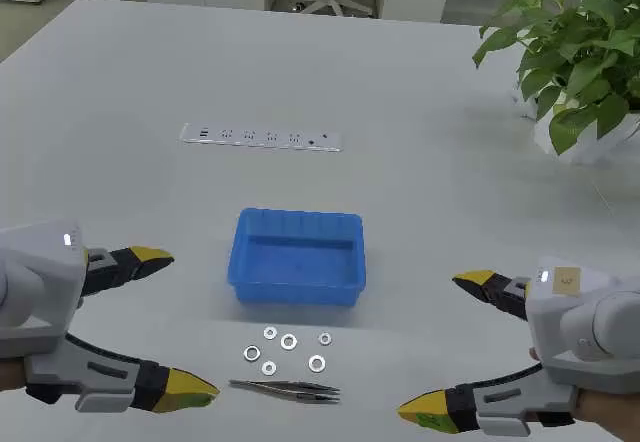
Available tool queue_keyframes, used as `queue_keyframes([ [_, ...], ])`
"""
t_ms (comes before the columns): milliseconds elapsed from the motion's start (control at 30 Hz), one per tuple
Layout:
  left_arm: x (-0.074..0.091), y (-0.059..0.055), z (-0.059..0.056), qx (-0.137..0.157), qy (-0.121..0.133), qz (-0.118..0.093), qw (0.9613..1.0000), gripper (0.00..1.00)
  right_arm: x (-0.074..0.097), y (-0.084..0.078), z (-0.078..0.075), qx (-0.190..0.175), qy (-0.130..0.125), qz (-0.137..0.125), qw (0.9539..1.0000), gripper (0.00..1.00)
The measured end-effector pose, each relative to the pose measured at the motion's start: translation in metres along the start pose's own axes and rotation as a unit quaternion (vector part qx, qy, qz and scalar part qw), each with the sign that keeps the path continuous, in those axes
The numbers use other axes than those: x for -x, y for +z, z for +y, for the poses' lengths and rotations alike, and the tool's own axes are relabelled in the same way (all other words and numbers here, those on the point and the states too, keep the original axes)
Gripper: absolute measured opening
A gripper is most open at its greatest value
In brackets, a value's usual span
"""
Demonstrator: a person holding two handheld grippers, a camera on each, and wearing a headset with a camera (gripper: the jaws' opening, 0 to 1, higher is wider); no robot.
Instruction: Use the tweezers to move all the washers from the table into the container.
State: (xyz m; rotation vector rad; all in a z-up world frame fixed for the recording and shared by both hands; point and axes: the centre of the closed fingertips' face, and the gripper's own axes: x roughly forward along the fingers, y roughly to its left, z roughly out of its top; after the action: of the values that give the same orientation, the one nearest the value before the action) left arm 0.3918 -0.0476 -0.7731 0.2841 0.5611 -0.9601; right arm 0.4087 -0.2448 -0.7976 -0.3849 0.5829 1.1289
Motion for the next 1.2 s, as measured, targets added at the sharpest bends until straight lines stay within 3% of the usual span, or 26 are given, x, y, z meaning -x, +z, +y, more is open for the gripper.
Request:
queue_keyframes([
  [1200, 0.0006, 0.0011, 0.0014, -0.010, 0.001, 0.005, 0.9999, 0.99, 0.0004, -0.0009, -0.0009, -0.001, -0.001, 0.001, 1.0000, 1.00],
])
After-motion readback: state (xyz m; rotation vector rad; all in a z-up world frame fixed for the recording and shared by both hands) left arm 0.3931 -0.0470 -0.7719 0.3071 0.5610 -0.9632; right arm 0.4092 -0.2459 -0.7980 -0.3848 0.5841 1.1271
